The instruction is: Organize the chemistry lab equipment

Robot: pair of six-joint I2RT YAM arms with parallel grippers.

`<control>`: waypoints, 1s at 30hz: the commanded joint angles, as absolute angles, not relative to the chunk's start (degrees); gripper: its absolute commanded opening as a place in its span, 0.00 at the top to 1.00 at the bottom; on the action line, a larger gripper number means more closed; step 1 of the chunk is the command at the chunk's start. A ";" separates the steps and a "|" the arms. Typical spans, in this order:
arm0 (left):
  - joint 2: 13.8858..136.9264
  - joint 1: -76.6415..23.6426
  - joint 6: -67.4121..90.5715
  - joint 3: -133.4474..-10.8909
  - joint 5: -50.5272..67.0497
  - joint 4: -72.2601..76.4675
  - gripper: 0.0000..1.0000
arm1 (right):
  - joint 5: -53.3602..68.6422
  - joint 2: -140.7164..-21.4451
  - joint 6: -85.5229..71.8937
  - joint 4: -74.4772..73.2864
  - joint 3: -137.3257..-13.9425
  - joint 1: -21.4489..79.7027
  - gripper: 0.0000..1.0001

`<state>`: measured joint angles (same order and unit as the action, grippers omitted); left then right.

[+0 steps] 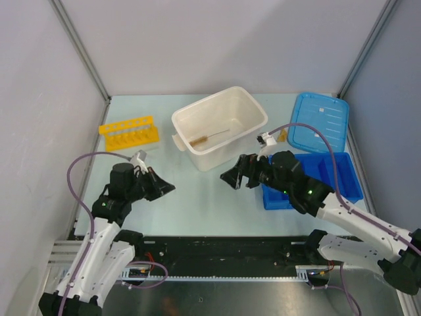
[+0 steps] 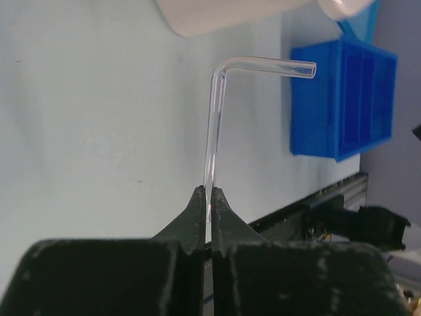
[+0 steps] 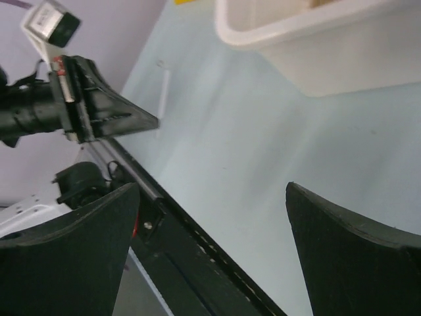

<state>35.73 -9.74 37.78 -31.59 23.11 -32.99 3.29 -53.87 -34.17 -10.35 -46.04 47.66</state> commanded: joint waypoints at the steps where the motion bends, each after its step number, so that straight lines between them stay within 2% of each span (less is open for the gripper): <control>1: 33.51 -13.22 34.19 -32.75 29.92 -27.97 0.99 | 4.96 -56.54 -35.52 3.55 -46.47 50.74 0.03; 4: 32.61 -15.55 34.95 -33.91 31.79 -25.79 0.99 | 6.19 -59.88 -34.38 9.46 -46.43 52.51 0.08; 6: 32.48 -17.40 36.16 -34.62 32.47 -24.16 0.99 | 8.07 -62.10 -33.53 13.86 -46.41 53.73 0.16; 8: 32.88 -19.91 37.43 -35.64 32.84 -22.54 0.99 | 9.53 -64.26 -33.85 19.20 -46.36 55.01 0.28; 10: 33.09 -21.63 38.23 -36.40 32.88 -21.61 0.99 | 9.11 -65.22 -34.79 22.33 -46.18 55.87 0.34; 17: 31.99 -24.94 41.77 -36.77 31.85 -18.12 0.99 | 3.89 -64.91 -37.40 27.13 -43.01 56.55 0.39; 25: 31.75 -27.31 44.38 -36.69 30.62 -15.51 0.99 | 4.14 -65.11 -38.07 31.56 -41.04 56.67 0.53; 30: 31.70 -28.42 46.10 -36.30 30.58 -13.70 0.99 | 4.86 -66.57 -39.08 35.86 -40.38 56.75 0.48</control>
<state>32.18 -27.27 44.03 -34.52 30.59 -17.61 4.99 -65.84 -38.11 28.64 -40.86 56.42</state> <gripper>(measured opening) 0.012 0.500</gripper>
